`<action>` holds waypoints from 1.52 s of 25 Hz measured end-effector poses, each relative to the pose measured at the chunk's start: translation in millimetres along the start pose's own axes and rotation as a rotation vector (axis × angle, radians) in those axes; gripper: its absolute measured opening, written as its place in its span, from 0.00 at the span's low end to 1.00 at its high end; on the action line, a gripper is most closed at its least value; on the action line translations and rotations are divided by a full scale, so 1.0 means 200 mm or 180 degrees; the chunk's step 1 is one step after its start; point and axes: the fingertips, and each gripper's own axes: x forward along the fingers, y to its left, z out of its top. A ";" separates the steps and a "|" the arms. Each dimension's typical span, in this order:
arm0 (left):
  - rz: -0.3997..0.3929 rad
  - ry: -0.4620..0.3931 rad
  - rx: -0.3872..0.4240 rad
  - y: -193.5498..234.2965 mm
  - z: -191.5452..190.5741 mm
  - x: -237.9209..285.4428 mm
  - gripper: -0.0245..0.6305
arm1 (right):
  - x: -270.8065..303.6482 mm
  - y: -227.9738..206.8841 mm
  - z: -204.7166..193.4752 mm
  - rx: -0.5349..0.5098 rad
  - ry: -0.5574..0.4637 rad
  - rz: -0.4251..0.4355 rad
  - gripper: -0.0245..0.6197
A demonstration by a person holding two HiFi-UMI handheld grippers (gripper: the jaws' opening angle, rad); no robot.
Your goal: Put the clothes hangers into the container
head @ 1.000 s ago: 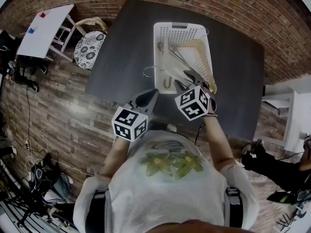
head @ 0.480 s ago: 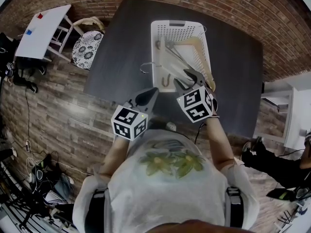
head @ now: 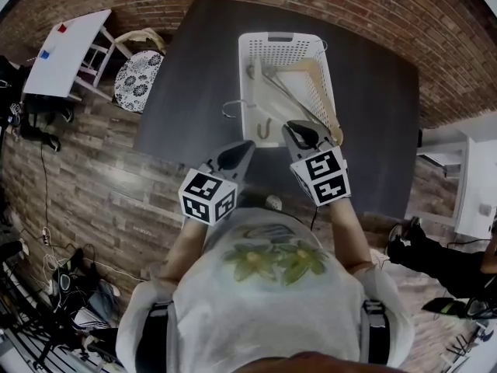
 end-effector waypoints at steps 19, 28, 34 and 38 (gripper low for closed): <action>-0.0143 0.0088 0.0004 -0.03 -0.03 0.02 0.08 | -0.07 0.27 -0.10 0.0732 -0.0318 0.0573 0.09; -0.0227 0.0142 0.0020 -0.06 -0.06 0.03 0.08 | -0.08 0.26 -0.14 0.0924 -0.0343 0.0472 0.09; -0.0230 0.0151 0.0001 -0.07 -0.07 0.03 0.08 | -0.08 0.28 -0.16 0.0908 -0.0293 0.0467 0.09; -0.0235 0.0172 -0.0018 -0.07 -0.09 0.01 0.08 | -0.07 0.31 -0.17 0.0890 -0.0254 0.0483 0.09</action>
